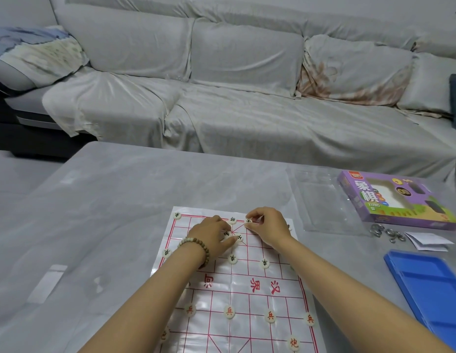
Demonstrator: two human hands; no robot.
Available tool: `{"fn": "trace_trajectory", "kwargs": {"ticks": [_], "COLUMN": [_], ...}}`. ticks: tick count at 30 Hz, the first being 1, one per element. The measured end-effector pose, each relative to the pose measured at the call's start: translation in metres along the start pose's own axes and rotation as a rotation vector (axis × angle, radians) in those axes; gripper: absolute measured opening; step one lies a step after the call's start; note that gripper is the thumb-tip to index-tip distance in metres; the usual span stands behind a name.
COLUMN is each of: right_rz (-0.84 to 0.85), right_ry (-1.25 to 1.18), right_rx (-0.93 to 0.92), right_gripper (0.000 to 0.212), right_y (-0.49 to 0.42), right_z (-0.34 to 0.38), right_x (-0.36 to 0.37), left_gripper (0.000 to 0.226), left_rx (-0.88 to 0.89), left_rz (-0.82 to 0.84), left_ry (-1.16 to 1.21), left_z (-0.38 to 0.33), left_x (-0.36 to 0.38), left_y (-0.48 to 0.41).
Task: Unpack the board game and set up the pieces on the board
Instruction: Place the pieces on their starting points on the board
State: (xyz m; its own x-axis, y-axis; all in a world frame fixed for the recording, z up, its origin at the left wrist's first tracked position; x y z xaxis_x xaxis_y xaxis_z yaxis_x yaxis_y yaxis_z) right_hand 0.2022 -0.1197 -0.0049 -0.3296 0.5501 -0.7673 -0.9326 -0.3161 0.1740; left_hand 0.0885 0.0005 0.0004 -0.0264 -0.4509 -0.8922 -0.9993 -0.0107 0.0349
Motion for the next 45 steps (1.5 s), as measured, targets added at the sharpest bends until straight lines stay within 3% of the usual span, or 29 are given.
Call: {"fn": "trace_trajectory", "kwargs": {"ticks": [7,13,16,21,28,34,37,41,45], "right_rz": [0.004,0.213,0.212,0.176,0.183,0.257,0.202,0.051,0.002], "right_ry": [-0.017,0.137,0.177,0.185,-0.171,0.188,0.216,0.047,0.227], "right_rx": [-0.1,-0.223,-0.222,-0.197,-0.169,-0.265,-0.251,-0.188,-0.213], "right_gripper": [0.021,0.025,0.027,0.014,0.009,0.011,0.015,0.02,0.036], "right_y": [0.008,0.031,0.031,0.034,0.017,-0.004,-0.005,0.002,0.005], "right_z": [0.006,0.009,0.009,0.01,0.042,0.079,0.077,0.062,0.061], "right_x": [-0.005,0.005,0.006,0.002,-0.01,0.03,0.04,0.032,0.038], "left_gripper": [0.046,0.05,0.05,0.048,0.049,0.05,0.049,0.05,0.051], "left_rx": [0.015,0.03,0.026,0.057,-0.107,-0.118,-0.109,-0.104,-0.117], "left_rz": [0.013,0.001,0.015,-0.007,0.184,0.223,0.239,0.257,0.27], "left_ry": [0.002,0.037,0.047,0.015,-0.17,-0.163,-0.167,-0.163,-0.159], "left_z": [0.001,0.004,0.005,0.009,0.05,0.048,0.049,0.052,0.051], "left_x": [0.0,0.006,0.006,0.0,-0.008,-0.015,-0.014,-0.01,-0.013], "left_y": [0.002,0.008,0.009,0.012,0.024,0.017,0.02,0.021,0.019]}}
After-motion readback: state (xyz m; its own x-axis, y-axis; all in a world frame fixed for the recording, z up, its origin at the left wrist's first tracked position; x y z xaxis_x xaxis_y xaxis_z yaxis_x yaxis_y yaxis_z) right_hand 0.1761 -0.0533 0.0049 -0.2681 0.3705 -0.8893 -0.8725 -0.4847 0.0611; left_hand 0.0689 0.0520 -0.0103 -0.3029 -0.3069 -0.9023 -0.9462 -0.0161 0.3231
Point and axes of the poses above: each hand's wrist, its own y-axis away from the middle knuckle, its own x-axis out of the palm, z = x × y, the point moved 5 cm from there along -y, towards the middle knuckle, and after that the axes turned 15 degrees about x, right-handed, at the moved point
